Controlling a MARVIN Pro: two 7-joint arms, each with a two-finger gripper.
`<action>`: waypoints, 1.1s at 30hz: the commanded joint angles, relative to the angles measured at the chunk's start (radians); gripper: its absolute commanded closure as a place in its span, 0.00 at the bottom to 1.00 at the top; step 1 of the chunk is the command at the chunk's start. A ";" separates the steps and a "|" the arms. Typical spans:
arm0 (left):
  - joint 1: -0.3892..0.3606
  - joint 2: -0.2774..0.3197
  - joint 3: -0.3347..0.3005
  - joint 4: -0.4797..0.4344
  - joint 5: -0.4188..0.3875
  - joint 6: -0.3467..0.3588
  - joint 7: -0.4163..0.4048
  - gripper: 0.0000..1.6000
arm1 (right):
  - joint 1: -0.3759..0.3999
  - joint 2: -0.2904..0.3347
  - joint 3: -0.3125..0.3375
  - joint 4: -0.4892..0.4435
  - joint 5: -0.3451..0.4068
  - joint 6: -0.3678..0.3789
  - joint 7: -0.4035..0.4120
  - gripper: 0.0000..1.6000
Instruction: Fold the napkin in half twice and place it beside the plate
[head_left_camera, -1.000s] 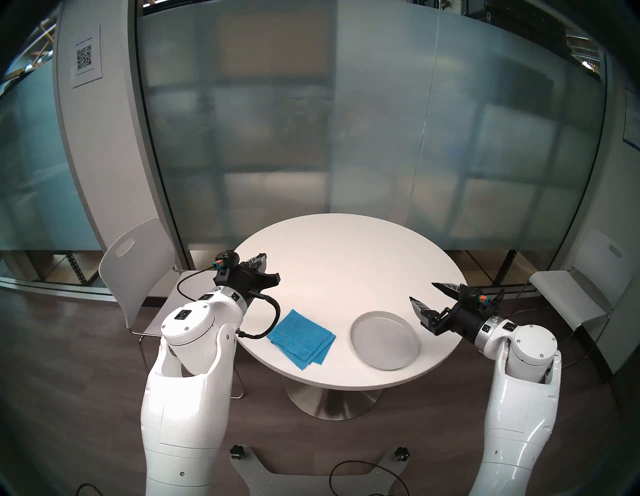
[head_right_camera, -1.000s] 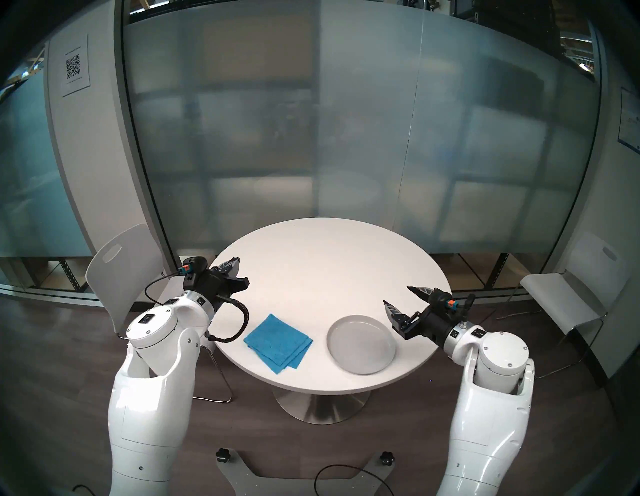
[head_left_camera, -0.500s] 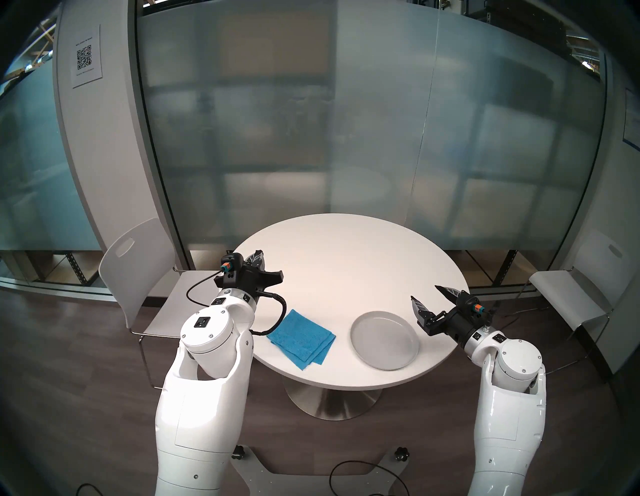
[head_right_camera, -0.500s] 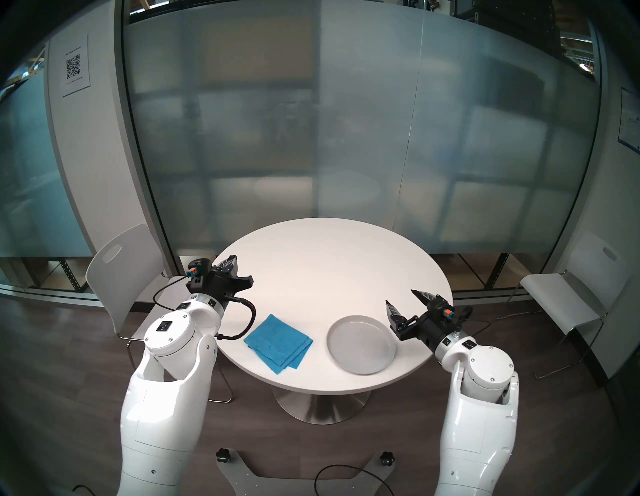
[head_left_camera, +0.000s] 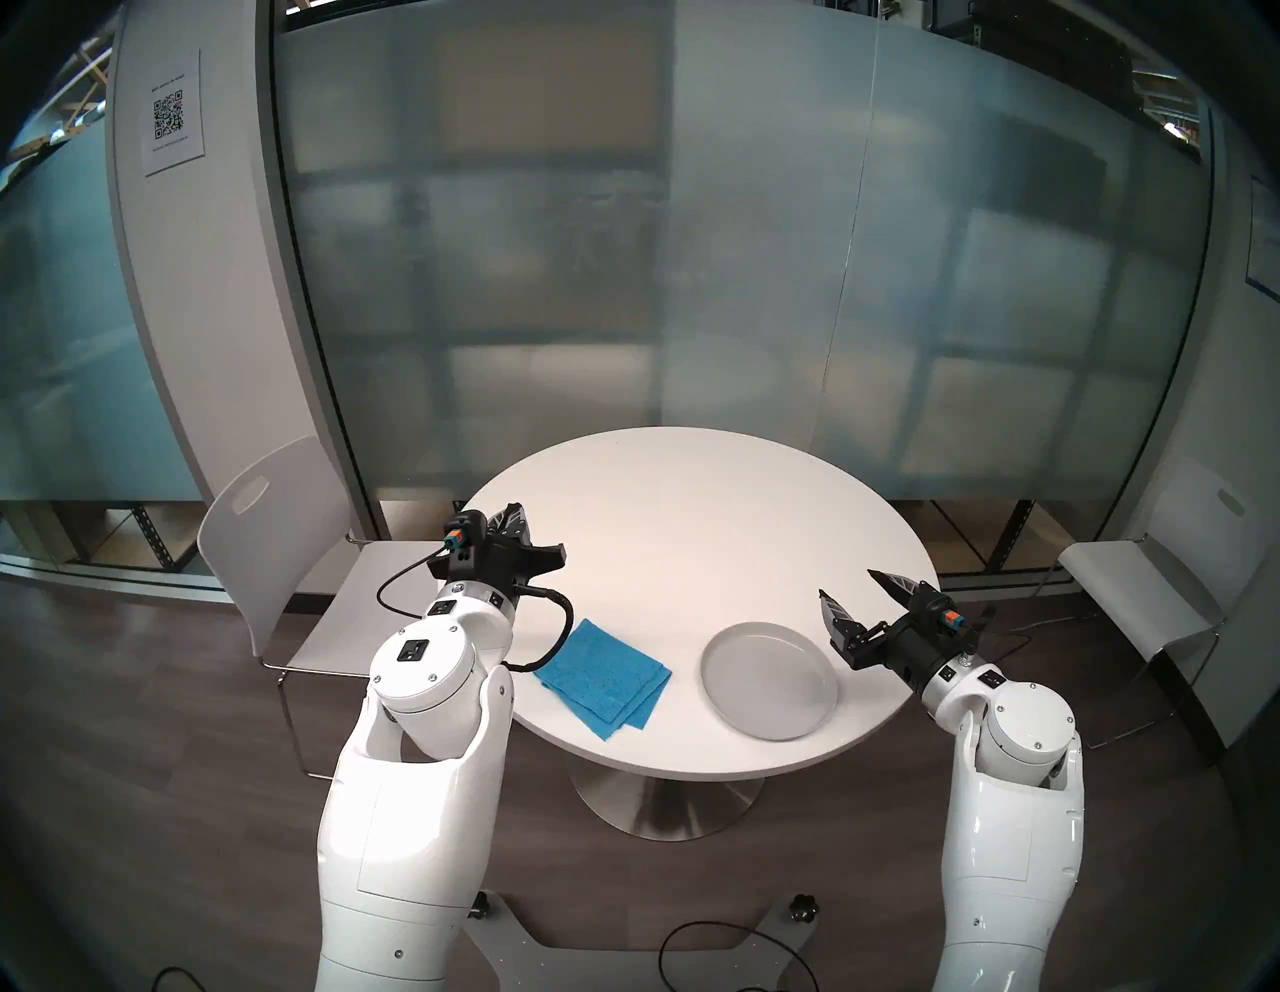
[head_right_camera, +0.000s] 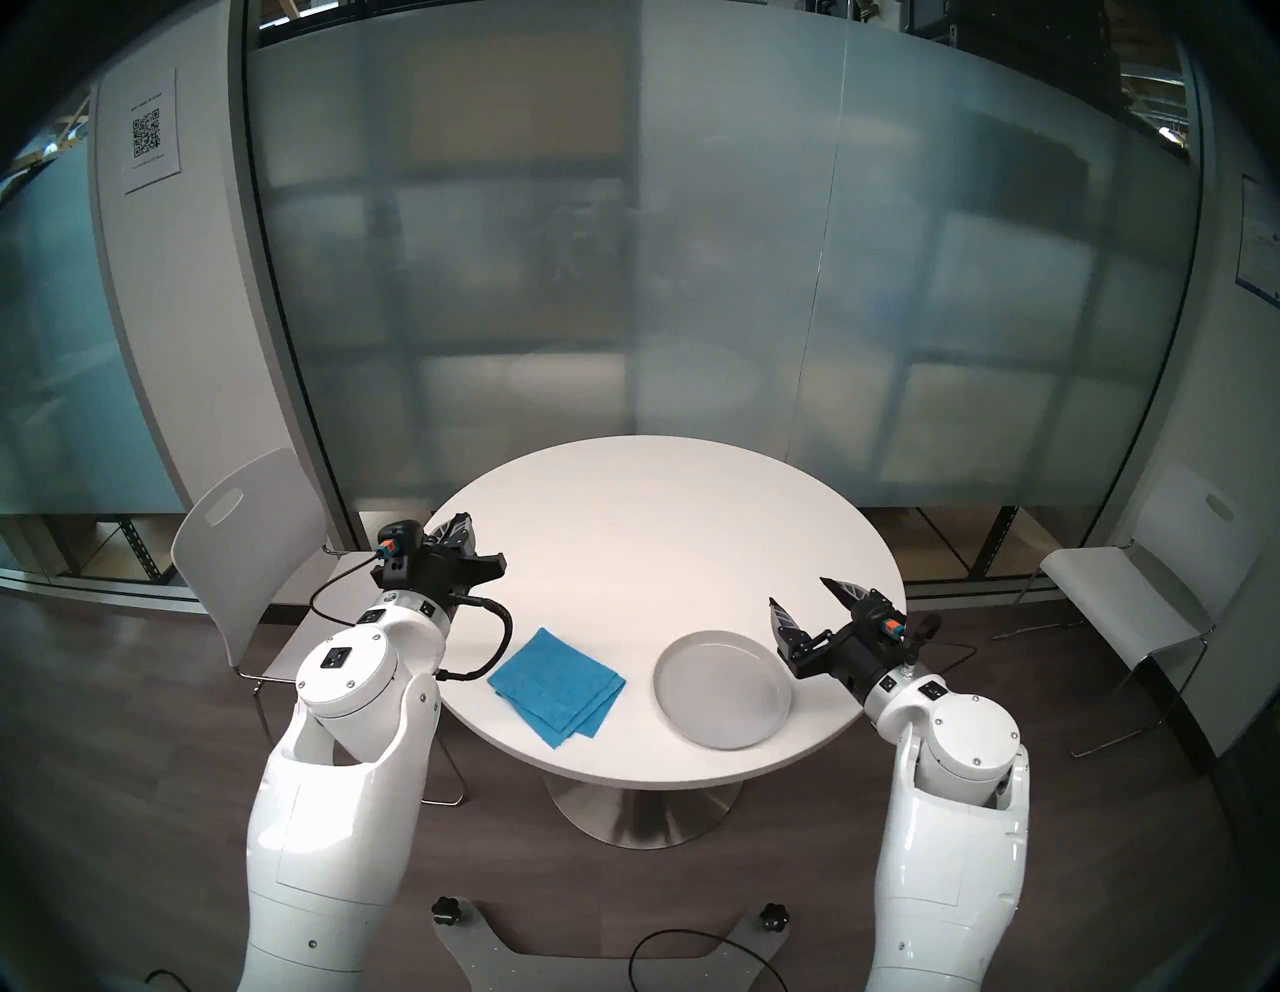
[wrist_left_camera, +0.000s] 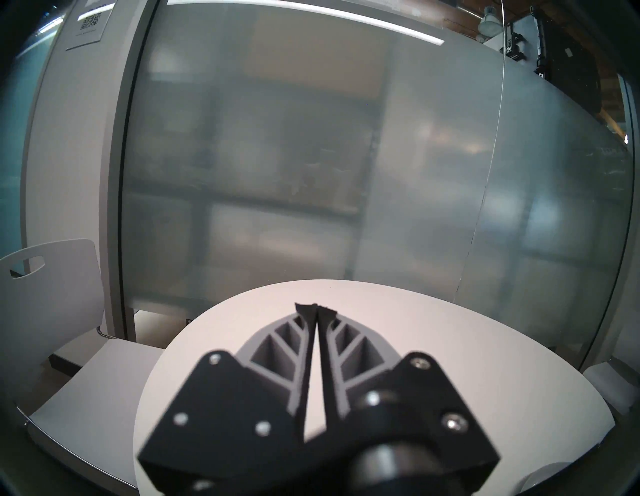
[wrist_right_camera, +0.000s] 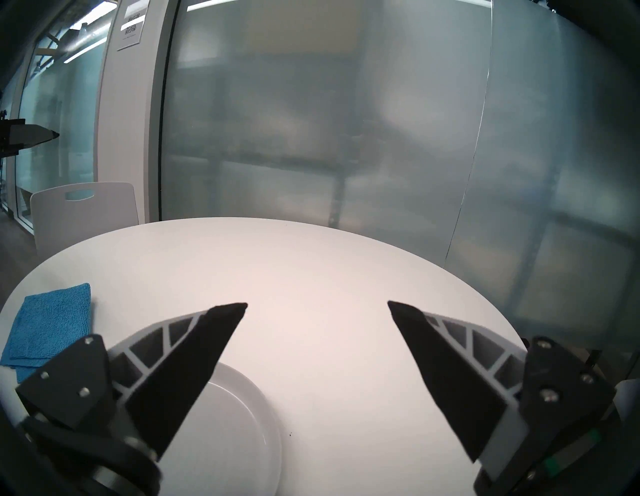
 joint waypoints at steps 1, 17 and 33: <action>-0.007 0.000 -0.002 -0.018 -0.007 -0.013 -0.007 0.69 | 0.014 0.003 -0.003 -0.013 0.018 -0.001 0.001 0.00; -0.007 0.001 -0.002 -0.018 -0.009 -0.014 -0.007 0.69 | 0.014 0.003 -0.004 -0.013 0.019 -0.002 0.000 0.00; -0.007 0.001 -0.002 -0.018 -0.009 -0.014 -0.008 0.69 | 0.014 0.003 -0.004 -0.013 0.019 -0.002 0.000 0.00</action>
